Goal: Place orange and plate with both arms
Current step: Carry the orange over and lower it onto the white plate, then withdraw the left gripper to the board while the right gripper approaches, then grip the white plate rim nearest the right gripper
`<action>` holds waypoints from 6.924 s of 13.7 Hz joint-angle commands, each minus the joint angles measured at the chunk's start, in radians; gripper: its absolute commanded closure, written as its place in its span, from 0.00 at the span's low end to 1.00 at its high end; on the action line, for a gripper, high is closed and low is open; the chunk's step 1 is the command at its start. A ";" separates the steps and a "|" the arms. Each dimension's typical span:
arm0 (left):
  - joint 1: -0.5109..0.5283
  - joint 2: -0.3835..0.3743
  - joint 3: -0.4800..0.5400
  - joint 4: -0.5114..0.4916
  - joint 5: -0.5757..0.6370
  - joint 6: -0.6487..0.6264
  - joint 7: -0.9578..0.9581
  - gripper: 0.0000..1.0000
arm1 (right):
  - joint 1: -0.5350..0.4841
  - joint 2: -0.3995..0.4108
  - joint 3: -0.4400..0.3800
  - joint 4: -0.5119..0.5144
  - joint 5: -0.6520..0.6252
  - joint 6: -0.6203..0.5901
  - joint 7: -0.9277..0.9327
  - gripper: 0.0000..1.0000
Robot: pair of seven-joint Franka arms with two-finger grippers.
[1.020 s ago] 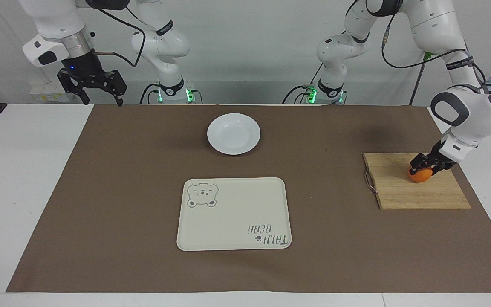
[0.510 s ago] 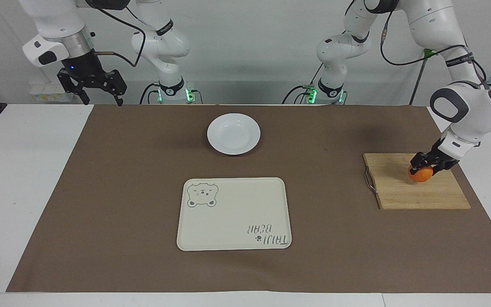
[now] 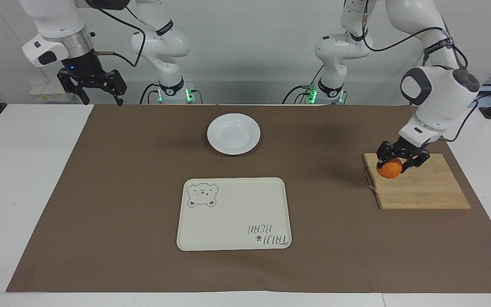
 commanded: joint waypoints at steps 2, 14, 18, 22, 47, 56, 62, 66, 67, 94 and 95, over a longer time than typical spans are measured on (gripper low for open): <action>-0.250 -0.026 0.015 -0.014 -0.011 -0.003 -0.317 1.00 | -0.009 -0.021 0.001 -0.023 0.019 -0.003 0.013 0.00; -0.864 0.124 0.008 -0.015 -0.011 0.206 -0.975 1.00 | -0.009 -0.021 0.001 -0.025 0.017 -0.005 0.013 0.00; -0.922 0.161 0.008 -0.054 -0.011 0.203 -0.986 1.00 | -0.009 -0.023 0.001 -0.025 0.017 -0.005 0.013 0.00; -0.939 0.170 0.008 -0.063 -0.016 0.207 -1.019 0.85 | -0.009 -0.021 0.001 -0.025 0.017 -0.005 0.013 0.00; -0.331 -0.136 0.025 0.000 0.201 -0.131 -0.359 0.00 | -0.031 -0.012 0.001 -0.178 0.247 0.122 -0.007 0.00; -0.088 -0.135 0.034 0.369 0.184 -0.562 -0.055 0.00 | -0.015 -0.025 0.003 -0.444 0.552 0.256 -0.097 0.00; -0.088 -0.015 0.036 0.599 0.185 -0.690 -0.058 0.00 | 0.063 -0.080 0.004 -0.675 0.744 0.443 -0.292 0.00; -0.088 -0.023 0.038 0.600 0.178 -0.724 -0.059 0.00 | 0.083 -0.078 0.004 -0.794 0.880 0.515 -0.501 0.00; -0.085 -0.029 0.041 0.594 0.164 -0.727 -0.059 0.00 | 0.083 -0.083 0.004 -0.834 0.913 0.538 -0.548 0.00; -0.056 -0.029 0.039 0.549 0.138 -0.747 -0.116 0.00 | 0.324 -0.126 0.006 -1.190 1.358 0.759 -0.760 0.00; -0.057 -0.029 0.039 0.549 0.142 -0.747 -0.116 0.00 | 0.324 -0.126 0.006 -1.190 1.358 0.761 -0.760 0.00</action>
